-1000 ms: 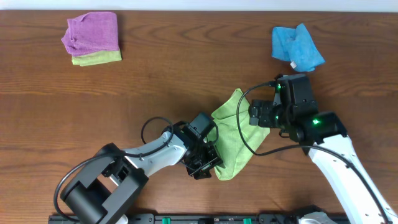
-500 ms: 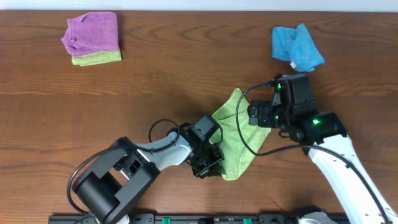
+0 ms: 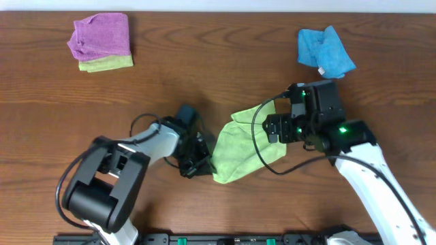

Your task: Fold the cloth

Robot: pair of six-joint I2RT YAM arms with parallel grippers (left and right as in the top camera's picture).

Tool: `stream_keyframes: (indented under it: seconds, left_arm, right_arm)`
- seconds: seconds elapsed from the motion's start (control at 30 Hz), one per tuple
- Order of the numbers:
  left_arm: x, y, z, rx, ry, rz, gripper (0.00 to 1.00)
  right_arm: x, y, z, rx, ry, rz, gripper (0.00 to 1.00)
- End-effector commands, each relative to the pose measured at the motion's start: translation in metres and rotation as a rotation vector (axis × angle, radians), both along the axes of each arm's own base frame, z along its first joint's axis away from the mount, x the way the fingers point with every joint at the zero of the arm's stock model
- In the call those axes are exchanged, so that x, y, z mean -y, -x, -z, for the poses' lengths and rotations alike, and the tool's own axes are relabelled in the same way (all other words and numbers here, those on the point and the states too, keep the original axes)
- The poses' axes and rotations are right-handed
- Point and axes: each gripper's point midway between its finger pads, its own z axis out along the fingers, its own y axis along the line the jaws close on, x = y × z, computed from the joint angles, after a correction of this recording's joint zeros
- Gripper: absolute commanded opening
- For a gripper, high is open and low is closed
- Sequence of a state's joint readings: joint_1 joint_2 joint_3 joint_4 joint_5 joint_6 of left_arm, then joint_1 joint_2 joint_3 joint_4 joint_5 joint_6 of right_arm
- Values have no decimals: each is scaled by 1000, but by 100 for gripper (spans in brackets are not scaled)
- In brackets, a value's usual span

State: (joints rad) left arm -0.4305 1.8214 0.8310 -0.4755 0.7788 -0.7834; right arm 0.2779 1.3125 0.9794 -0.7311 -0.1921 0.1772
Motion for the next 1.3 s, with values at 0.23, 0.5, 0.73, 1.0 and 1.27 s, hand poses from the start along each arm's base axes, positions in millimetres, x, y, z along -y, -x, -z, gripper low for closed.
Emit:
stream_keyframes:
  seconds: [0.23, 0.5, 0.73, 1.0, 1.27]
  left_arm:
    - [-48, -1, 33, 59, -199, 55, 6]
    - [-47, -1, 33, 56, -194, 55, 6]
    - [-47, -1, 33, 55, -191, 54, 6]
    - [-44, 0, 31, 50, -175, 53, 6]
    - [-44, 0, 31, 53, -173, 52, 6]
  right_arm:
    - [-39, 1, 57, -122, 18, -181, 92]
    - [-44, 6, 81, -168, 65, -246, 88]
    - [-37, 6, 94, -187, 117, -252, 86]
    - [-34, 8, 108, -225, 140, -252, 75]
    - [-37, 0, 107, -191, 134, -249, 72]
